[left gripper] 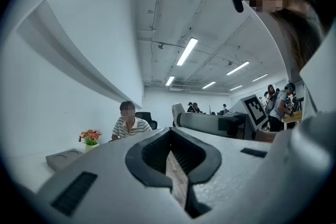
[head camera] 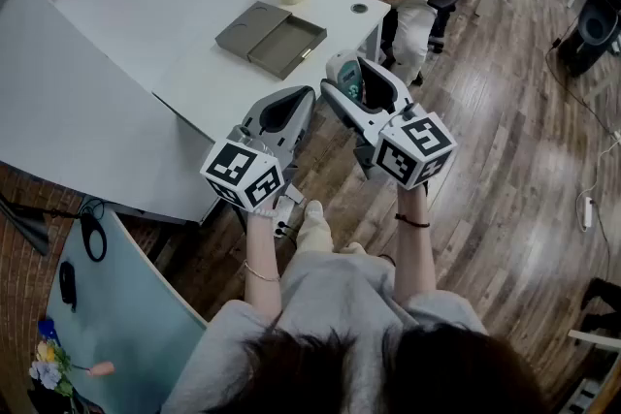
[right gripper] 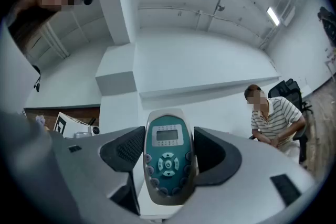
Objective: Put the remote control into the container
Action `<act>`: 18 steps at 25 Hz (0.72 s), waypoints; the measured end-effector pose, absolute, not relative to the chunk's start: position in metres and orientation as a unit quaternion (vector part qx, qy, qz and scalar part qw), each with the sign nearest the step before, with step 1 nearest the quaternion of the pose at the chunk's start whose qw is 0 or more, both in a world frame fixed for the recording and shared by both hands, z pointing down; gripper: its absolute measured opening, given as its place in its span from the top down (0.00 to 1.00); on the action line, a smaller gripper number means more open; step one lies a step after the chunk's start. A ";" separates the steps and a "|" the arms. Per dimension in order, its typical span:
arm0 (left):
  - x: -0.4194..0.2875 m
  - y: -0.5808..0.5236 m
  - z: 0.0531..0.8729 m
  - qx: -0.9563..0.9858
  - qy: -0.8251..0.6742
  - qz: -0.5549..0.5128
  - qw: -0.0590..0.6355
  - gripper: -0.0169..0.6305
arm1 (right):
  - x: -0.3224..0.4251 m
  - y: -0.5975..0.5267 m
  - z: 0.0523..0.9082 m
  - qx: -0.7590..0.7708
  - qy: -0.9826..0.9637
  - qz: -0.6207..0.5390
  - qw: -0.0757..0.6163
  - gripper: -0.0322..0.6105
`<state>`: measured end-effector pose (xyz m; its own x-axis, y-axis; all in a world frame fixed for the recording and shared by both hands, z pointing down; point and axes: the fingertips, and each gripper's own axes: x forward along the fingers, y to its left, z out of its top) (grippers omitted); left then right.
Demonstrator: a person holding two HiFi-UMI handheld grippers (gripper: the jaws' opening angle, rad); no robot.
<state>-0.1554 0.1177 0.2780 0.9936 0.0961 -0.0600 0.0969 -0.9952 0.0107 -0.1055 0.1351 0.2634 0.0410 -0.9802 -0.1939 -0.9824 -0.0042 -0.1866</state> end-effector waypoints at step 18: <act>-0.159 0.116 0.286 0.998 0.043 -0.033 0.021 0.97 | -0.108 0.135 0.268 -0.711 0.692 0.004 0.124 0.50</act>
<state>-0.1590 0.1160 0.2864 0.9941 0.0849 -0.0669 0.0877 -0.9954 0.0398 -0.1080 0.1353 0.2682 0.0419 -0.9831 -0.1783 -0.9853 -0.0111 -0.1707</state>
